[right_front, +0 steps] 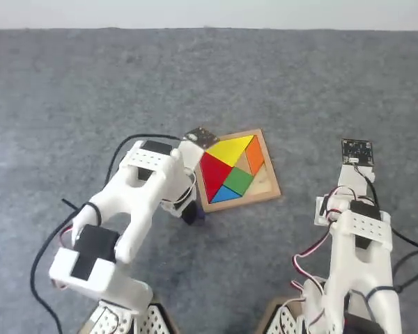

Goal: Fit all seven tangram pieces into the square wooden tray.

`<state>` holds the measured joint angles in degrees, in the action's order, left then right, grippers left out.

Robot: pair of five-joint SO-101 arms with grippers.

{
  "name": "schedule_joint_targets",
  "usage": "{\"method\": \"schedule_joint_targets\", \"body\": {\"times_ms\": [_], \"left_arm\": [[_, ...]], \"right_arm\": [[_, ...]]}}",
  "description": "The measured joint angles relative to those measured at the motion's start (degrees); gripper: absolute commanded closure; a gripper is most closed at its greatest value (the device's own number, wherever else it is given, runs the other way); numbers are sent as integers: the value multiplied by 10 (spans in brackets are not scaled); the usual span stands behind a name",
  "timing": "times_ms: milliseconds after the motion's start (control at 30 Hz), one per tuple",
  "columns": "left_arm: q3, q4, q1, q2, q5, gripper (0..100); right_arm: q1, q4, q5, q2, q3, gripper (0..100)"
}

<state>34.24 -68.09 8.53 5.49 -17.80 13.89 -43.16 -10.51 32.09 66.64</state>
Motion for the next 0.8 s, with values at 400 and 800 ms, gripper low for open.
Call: {"method": "schedule_joint_targets", "body": {"times_ms": [400, 800], "left_arm": [[18, 178, -16, 0, -4, 761], [9, 302, -65, 0, -6, 761]], "right_arm": [[0, 0, 0, 0, 0, 653], [0, 0, 0, 0, 0, 653]]}}
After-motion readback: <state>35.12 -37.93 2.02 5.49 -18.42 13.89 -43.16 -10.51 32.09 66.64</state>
